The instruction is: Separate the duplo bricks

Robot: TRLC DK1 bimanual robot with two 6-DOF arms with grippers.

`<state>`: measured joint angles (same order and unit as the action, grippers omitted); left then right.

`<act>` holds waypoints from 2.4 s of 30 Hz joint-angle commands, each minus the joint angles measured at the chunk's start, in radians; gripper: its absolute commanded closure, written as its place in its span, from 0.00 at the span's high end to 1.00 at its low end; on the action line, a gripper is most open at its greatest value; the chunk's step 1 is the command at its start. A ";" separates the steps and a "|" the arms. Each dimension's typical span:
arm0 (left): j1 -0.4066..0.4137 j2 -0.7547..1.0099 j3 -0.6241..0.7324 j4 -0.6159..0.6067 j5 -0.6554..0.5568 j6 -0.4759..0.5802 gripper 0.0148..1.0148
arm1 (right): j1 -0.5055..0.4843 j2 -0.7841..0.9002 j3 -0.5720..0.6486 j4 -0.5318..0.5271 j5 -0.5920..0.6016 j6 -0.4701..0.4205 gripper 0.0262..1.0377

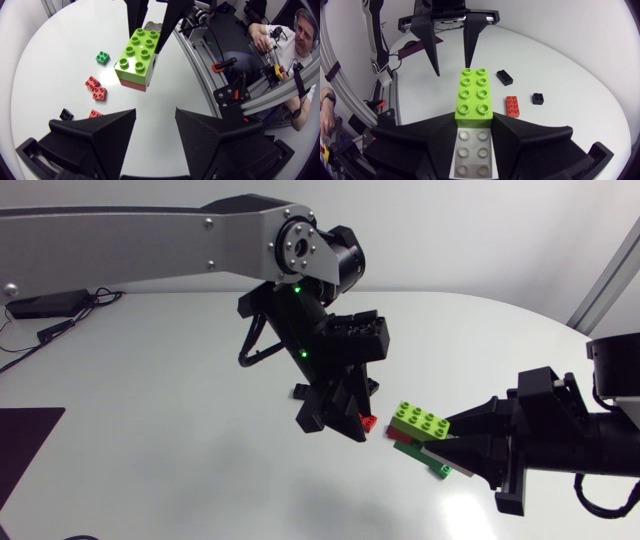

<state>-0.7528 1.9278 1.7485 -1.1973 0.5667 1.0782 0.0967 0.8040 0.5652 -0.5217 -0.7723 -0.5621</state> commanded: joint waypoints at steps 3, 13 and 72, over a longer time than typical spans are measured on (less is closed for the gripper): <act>-0.002 -0.016 0.020 -0.030 0.016 0.040 0.56 | 0.072 0.031 0.032 0.026 0.027 0.008 0.26; 0.026 -0.015 -0.012 0.019 -0.002 0.048 0.61 | 0.193 0.096 0.079 0.071 0.094 0.067 0.26; 0.124 -0.113 -0.104 -0.031 0.001 0.164 0.15 | 0.396 0.308 0.168 0.189 0.206 0.113 0.37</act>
<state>-0.6235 1.8450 1.6714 -1.2171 0.5652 1.2125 0.4919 1.0924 0.7464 -0.3367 -0.5674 -0.4343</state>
